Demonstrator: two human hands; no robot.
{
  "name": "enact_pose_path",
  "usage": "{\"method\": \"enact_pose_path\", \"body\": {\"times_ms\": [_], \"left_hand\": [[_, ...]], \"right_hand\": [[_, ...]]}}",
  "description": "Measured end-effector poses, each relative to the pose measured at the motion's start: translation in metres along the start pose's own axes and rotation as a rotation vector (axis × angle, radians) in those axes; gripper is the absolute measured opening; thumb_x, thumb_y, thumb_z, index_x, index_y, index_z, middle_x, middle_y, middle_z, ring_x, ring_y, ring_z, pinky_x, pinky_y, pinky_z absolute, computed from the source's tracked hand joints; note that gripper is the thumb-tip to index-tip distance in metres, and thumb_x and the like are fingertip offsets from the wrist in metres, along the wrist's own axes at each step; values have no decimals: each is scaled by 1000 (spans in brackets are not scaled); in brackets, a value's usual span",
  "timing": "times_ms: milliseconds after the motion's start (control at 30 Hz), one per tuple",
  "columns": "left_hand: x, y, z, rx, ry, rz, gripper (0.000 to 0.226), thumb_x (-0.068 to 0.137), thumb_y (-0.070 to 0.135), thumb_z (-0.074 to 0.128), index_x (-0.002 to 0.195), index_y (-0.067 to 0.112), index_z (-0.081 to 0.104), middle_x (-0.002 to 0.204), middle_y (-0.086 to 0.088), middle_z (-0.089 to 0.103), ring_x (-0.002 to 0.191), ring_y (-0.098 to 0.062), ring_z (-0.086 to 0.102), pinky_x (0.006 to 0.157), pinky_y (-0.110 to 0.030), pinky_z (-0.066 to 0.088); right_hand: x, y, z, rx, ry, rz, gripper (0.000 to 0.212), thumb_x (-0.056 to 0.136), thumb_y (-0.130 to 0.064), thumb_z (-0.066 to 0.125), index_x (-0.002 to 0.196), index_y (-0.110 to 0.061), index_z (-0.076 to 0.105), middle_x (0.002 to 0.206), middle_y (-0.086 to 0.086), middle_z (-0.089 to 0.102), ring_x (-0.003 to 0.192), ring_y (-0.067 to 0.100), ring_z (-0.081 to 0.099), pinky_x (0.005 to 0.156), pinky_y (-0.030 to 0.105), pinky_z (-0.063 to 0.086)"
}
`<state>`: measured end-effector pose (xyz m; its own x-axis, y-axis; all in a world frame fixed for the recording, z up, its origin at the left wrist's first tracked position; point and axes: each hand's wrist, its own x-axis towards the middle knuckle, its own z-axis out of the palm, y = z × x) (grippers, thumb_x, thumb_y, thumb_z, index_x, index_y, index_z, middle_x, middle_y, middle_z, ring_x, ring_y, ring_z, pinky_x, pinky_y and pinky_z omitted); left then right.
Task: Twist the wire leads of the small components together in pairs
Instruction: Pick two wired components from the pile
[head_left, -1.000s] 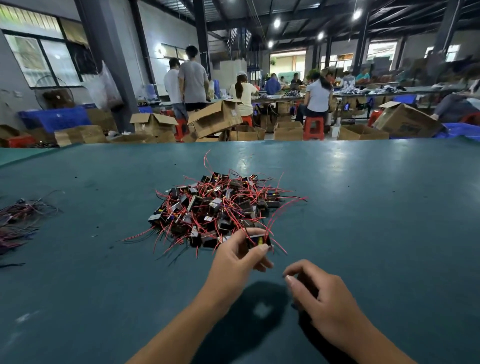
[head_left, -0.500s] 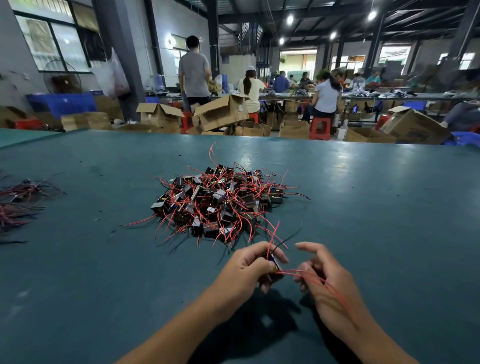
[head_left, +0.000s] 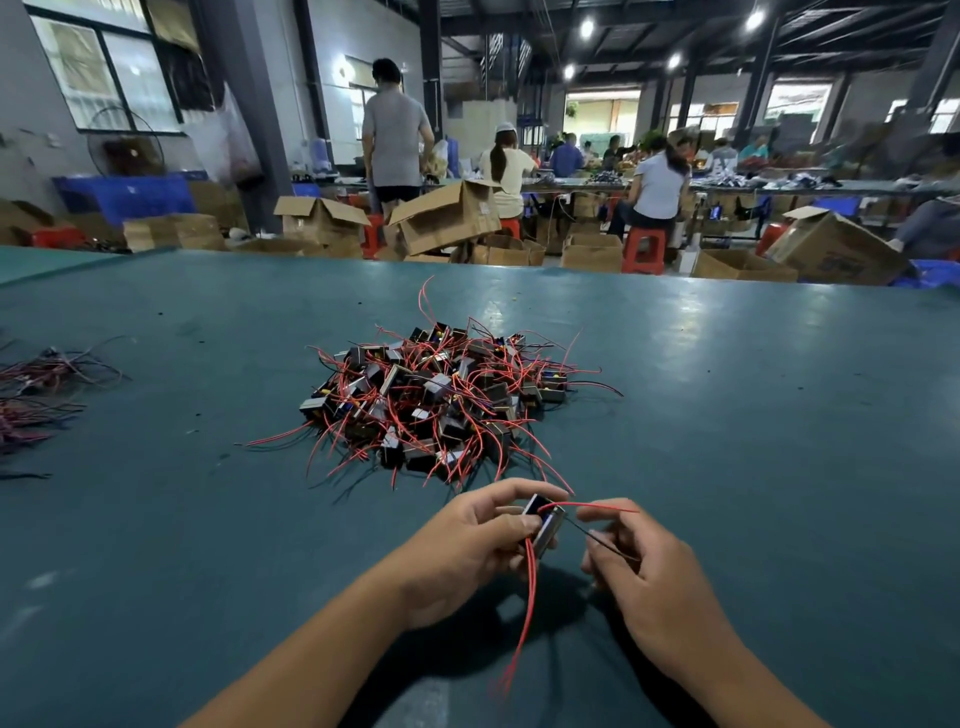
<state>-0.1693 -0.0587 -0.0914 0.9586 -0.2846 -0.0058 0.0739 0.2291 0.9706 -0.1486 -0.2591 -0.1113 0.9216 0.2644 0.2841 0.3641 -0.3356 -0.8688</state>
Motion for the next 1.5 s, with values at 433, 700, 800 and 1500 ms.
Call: {"method": "enact_pose_path", "body": {"times_ms": [433, 700, 800, 1500], "left_hand": [[1, -1, -15, -182, -133, 28, 38, 94, 5, 58, 132, 0, 58, 105, -14, 67, 83, -23, 68, 76, -31, 58], [-1, -1, -24, -136, -3, 150, 31, 93, 13, 62, 123, 12, 68, 94, -14, 68, 73, -19, 65, 70, -30, 56], [-1, -1, -25, -97, -1, 156, 32, 93, 14, 63, 125, 13, 66, 94, -14, 68, 73, -20, 64, 70, -29, 56], [3, 5, -19, 16, 96, -17, 16, 92, 4, 60, 108, 3, 63, 92, -14, 72, 73, -16, 65, 65, -22, 52]], "right_hand": [[183, -22, 34, -434, -95, -75, 6, 92, -20, 61, 90, -21, 68, 83, -5, 66, 82, 16, 61, 71, 25, 39], [208, -5, 55, -629, -246, -49, 19, 91, -36, 67, 88, -18, 70, 92, 4, 73, 80, 17, 60, 71, 27, 43], [206, -4, 51, -610, -166, -32, 19, 96, -34, 59, 85, -19, 60, 88, 3, 69, 82, 20, 61, 70, 30, 41], [79, -37, -71, 447, 210, 282, 8, 99, -15, 57, 96, -8, 59, 75, 12, 71, 57, 21, 67, 50, 26, 56]]}}
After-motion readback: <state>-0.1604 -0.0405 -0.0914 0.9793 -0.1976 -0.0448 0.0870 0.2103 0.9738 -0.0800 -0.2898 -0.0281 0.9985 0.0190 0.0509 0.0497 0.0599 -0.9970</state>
